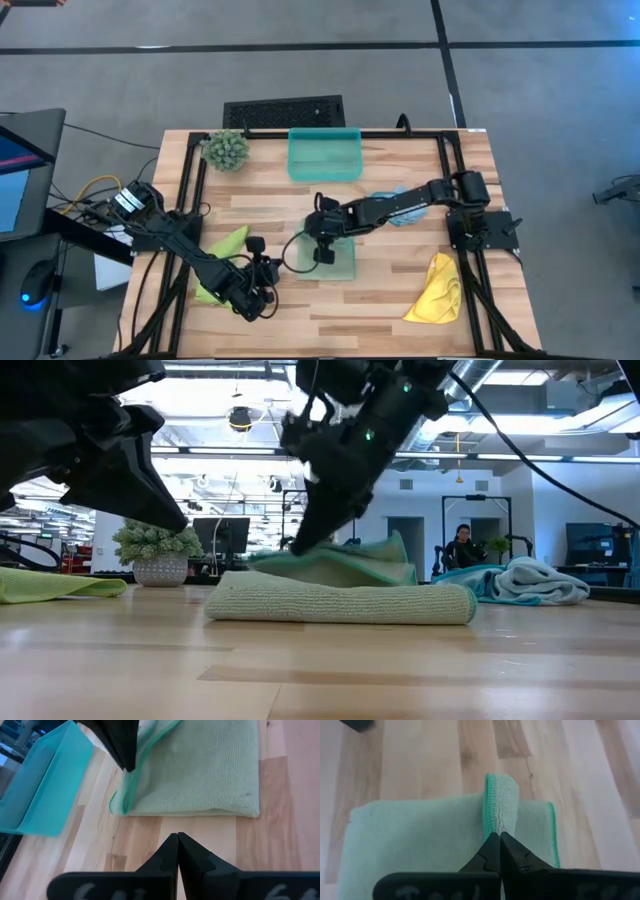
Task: Fold microfiber towels
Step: Fold the green towel
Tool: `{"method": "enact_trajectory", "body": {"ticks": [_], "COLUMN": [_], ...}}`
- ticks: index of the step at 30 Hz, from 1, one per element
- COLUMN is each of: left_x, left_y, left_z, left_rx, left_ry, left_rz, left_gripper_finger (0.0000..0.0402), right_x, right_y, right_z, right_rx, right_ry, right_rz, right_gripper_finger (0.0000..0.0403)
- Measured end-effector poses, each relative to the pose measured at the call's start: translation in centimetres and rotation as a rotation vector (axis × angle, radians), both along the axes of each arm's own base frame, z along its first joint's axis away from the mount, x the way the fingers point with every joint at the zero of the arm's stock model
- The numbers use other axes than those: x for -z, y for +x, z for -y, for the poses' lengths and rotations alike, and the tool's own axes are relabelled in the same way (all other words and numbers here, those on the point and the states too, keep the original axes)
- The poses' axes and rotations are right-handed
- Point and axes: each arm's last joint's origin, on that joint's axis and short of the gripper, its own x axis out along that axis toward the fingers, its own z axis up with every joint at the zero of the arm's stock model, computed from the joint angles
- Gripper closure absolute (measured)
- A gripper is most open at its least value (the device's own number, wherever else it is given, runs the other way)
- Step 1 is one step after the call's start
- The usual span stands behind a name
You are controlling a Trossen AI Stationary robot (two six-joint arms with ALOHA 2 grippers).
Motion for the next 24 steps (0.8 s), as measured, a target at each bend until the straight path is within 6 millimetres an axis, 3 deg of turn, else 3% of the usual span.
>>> {"method": "enact_trajectory", "body": {"ticks": [6, 15, 24], "left_x": [0.0, 0.0, 0.0], "left_y": [0.0, 0.1, 0.1], "left_z": [0.0, 0.0, 0.1], "left_rx": [0.002, 0.002, 0.002], "left_ry": [0.0, -0.004, -0.007], "left_rz": [0.002, 0.006, 0.008], "left_gripper_finger": [0.0401, 0.0401, 0.0401], "right_x": [-0.5, 0.5, -0.4], "right_y": [-0.1, -0.7, -1.1], "right_z": [-0.3, 0.1, 0.5], "right_rx": [0.034, 0.086, 0.136], "right_ry": [-0.038, -0.014, -0.108], "right_rz": [0.022, -0.073, -0.06], "right_gripper_finger": [0.0389, 0.0379, 0.0326]}}
